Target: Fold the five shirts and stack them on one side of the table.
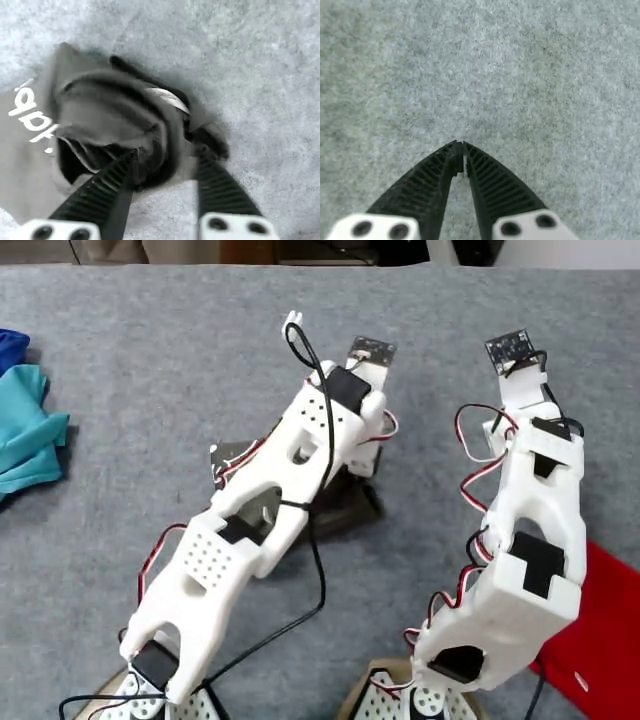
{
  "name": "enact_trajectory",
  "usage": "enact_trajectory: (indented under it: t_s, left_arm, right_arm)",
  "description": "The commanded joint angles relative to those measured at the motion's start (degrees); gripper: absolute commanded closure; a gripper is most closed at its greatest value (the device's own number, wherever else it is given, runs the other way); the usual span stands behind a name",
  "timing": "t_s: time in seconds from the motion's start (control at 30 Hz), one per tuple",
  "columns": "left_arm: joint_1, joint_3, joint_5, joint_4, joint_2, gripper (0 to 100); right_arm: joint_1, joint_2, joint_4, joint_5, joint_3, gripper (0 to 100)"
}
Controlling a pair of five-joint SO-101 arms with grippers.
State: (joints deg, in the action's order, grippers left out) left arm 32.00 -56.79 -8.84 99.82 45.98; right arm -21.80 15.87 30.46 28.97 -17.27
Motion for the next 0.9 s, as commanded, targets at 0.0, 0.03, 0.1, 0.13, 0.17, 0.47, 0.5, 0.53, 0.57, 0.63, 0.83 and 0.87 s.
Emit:
enact_trajectory:
  t_s: [0.0,0.03,0.1,0.13,0.17,0.47,0.5,0.53,0.57,0.63,0.83,0.87]
  left_arm:
    - [-4.57,-3.96,-1.76,0.88,-1.8,79]
    - [-6.68,-4.66,-1.76,0.88,-2.59,79]
    - [-12.13,-5.89,-1.76,0.88,-4.53,80]
    - [-15.03,-6.24,-1.76,0.88,-5.58,81]
    - [-18.11,-6.24,-1.76,0.88,-6.55,82]
    - [-36.84,4.48,-1.49,0.88,-8.4,98]
    - [-38.33,5.63,-1.49,0.88,-8.4,98]
    - [-39.47,6.68,-1.49,0.88,-8.4,98]
    - [-40.35,7.56,-1.58,0.88,-8.4,98]
    - [-41.14,9.67,-1.58,0.79,-8.31,98]
    - [-44.31,10.9,-1.67,0.35,-7.96,98]
    - [-45.36,11.25,-1.67,0.09,-7.78,98]
  right_arm:
    - [0.48,-0.22,-0.79,0.53,2.68,99.0]
    - [0.57,-0.22,-0.79,0.53,2.68,99.0]
    - [0.75,-0.31,-0.62,0.53,2.59,99.0]
    - [0.84,-0.31,0.0,0.53,2.68,99.0]
    - [1.19,-0.4,1.23,0.53,3.03,99.0]
    - [14.29,-7.87,22.07,5.19,10.51,99.1]
    - [16.31,-8.84,24.35,5.89,11.47,99.1]
    - [18.42,-9.8,26.64,6.33,12.53,99.1]
    - [20.44,-10.77,29.27,6.77,13.76,99.1]
    - [24.66,-11.82,34.2,7.47,16.57,99.1]
    - [38.9,-10.68,46.68,8.18,27.38,99.0]
    - [41.19,-9.63,48.09,8.09,29.32,99.0]
